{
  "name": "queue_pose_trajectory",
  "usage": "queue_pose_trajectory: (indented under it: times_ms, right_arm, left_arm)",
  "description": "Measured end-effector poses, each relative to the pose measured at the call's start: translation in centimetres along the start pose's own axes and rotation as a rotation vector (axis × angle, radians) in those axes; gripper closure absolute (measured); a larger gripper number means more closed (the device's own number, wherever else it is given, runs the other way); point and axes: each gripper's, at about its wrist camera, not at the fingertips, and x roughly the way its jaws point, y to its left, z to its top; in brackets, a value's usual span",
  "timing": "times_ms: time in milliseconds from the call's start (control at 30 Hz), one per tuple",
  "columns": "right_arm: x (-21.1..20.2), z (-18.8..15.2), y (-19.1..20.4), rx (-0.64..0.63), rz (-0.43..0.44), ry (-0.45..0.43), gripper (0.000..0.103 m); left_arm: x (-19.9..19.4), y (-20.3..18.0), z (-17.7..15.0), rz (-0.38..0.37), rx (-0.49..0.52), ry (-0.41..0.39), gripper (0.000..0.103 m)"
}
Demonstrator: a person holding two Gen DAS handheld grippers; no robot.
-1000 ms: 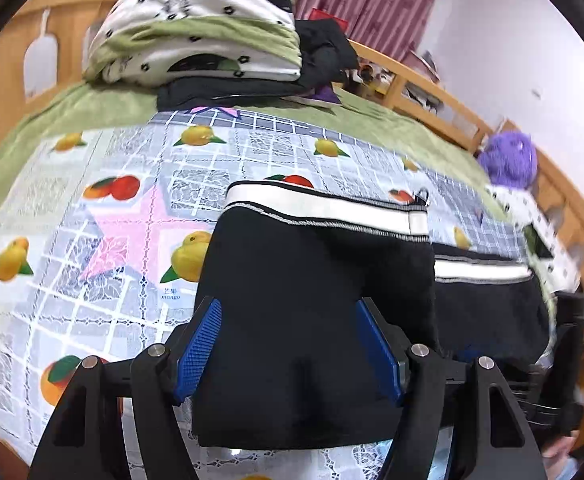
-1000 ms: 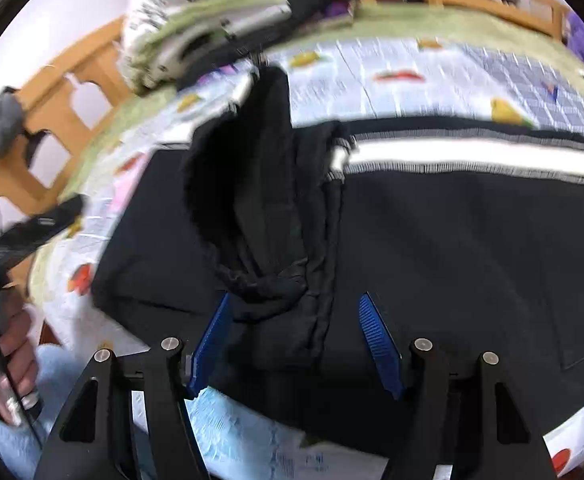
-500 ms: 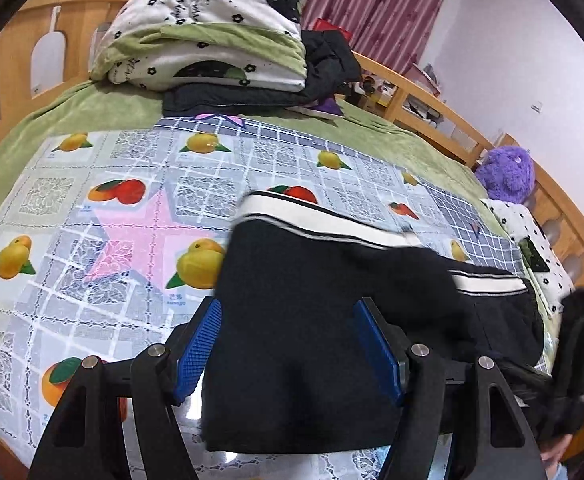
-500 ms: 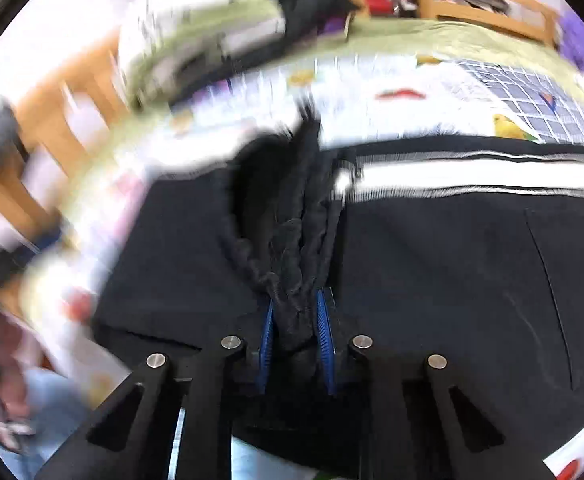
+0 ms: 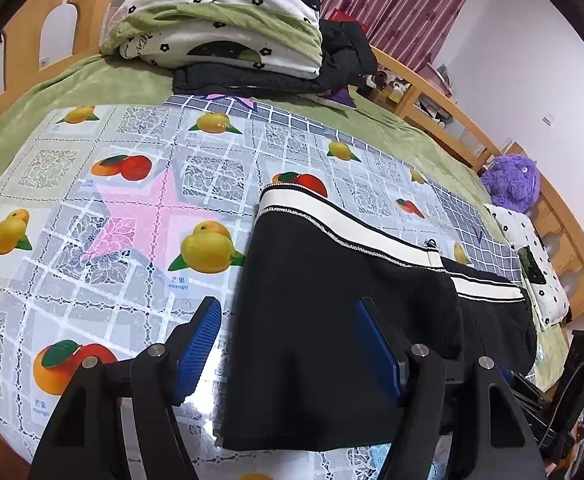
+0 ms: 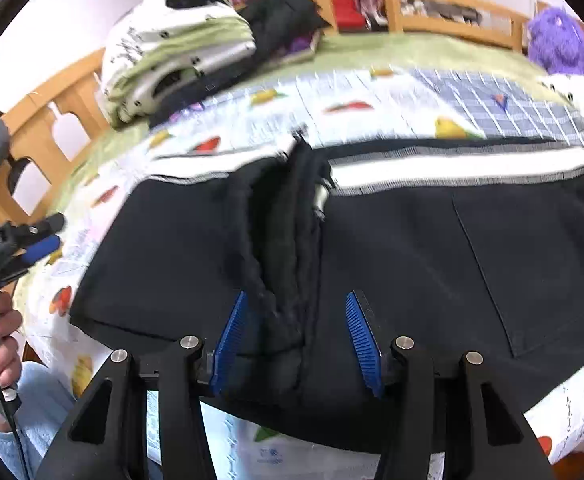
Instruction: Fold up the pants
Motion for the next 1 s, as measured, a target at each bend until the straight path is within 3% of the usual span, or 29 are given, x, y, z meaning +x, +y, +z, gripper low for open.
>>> queue_pose_trajectory:
  times_ms: [67,133,167,200,267,300,367,433,533,633,700,733,800,1000]
  right_arm:
    - [0.1,0.0,1.0,-0.028,-0.005,-0.010,0.053]
    - [0.9,-0.4,2.1,-0.077,-0.020,0.020,0.070]
    - [1.5,-0.6,2.8,-0.107,-0.029,0.051,0.086]
    - [2.3,-0.1,3.3,-0.126,-0.041,0.070,0.093]
    - [2.1,-0.4,3.9,-0.175,-0.066,0.056,0.095]
    - [1.7,-0.4,3.4,-0.153,0.000,0.056,0.096]
    - [-0.2,0.4,0.4,0.035,0.207,0.023,0.096]
    - [-1.4,0.4,-2.3,0.152,0.275,-0.007,0.096]
    - [-0.7,-0.1,-4.0,0.226,0.366,0.087,0.096]
    - [0.9,-1.6,-3.0,0.168,0.318,0.216,0.096]
    - [1.4,-2.4,-1.9,0.121,0.280,0.241,0.093]
    - [1.5,-2.4,-1.6,0.103,0.264,0.240,0.090]
    - [0.8,-2.5,-0.9,0.058,0.223,0.203,0.070]
    - [0.2,0.9,-1.2,0.025,0.136,0.067,0.056]
  left_arm:
    - [0.0,-0.1,0.0,0.002,0.008,-0.004,0.036]
    - [-0.1,-0.2,0.0,0.007,0.010,-0.010,0.036]
    - [-0.2,-0.1,0.0,0.009,0.009,-0.013,0.036]
    - [-0.2,-0.1,0.0,0.010,0.007,-0.013,0.036]
    - [-0.2,0.2,0.1,0.011,-0.005,-0.013,0.036]
    - [-0.2,0.3,0.1,0.010,-0.011,-0.013,0.036]
    - [-0.3,0.7,0.2,0.000,-0.029,-0.014,0.036]
    - [-0.3,0.9,0.2,-0.004,-0.038,-0.014,0.036]
    - [-0.2,1.0,0.2,-0.008,-0.038,-0.005,0.036]
    - [-0.2,1.0,0.2,-0.022,-0.043,-0.001,0.036]
    - [-0.1,0.9,0.2,-0.034,-0.043,0.004,0.036]
    - [-0.1,0.9,0.2,-0.035,-0.041,0.005,0.036]
    - [-0.1,0.8,0.2,-0.030,-0.031,0.005,0.036]
    - [0.3,1.0,0.2,-0.031,-0.042,0.017,0.036]
